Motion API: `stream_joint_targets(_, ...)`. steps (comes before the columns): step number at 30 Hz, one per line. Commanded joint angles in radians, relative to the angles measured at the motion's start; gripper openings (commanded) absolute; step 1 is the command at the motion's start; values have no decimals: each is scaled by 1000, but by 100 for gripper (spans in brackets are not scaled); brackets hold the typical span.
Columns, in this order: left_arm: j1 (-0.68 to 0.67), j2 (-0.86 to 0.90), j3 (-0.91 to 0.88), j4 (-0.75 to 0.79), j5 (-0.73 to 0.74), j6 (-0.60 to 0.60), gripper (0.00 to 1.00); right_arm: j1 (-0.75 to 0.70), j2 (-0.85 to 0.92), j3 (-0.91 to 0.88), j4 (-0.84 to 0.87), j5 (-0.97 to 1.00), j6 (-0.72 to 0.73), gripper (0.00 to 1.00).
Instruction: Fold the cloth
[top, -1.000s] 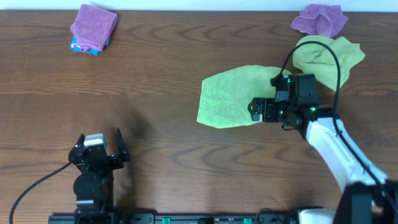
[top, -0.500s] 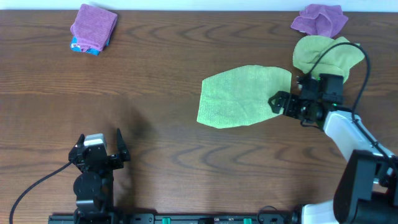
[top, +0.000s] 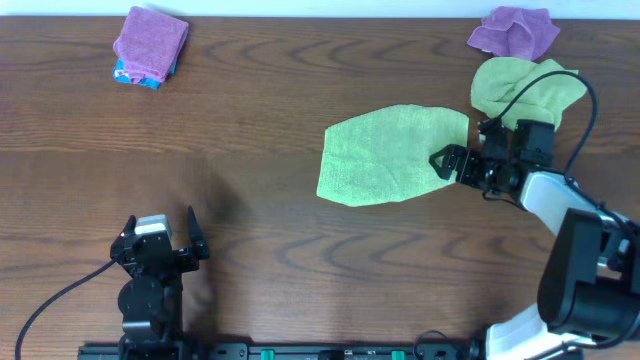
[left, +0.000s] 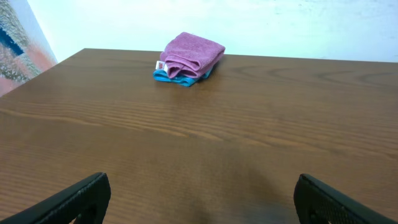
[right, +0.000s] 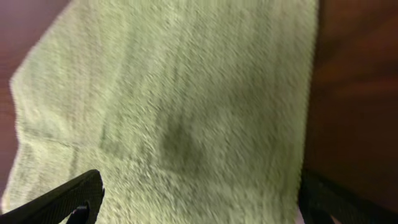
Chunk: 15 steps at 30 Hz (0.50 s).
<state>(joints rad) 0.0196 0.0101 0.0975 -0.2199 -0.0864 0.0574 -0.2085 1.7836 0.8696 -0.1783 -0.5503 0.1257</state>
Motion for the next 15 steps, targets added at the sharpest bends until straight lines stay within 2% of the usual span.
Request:
stream_joint_targets(1, 6, -6, -28, -8, -18, 14, 95, -6, 68, -19, -2, -88, 10, 99)
stream_joint_targets(3, 6, -6, -28, -8, -18, 14, 95, -6, 66, -16, 6, -140, 20, 98)
stream_joint_targets(7, 6, -6, -28, -8, -18, 14, 95, -6, 66, 5, -12, -269, 19, 89)
stream_joint_targets(15, 6, -6, -28, -8, -18, 14, 95, -4, 54, 24, -84, -439, 26, 80)
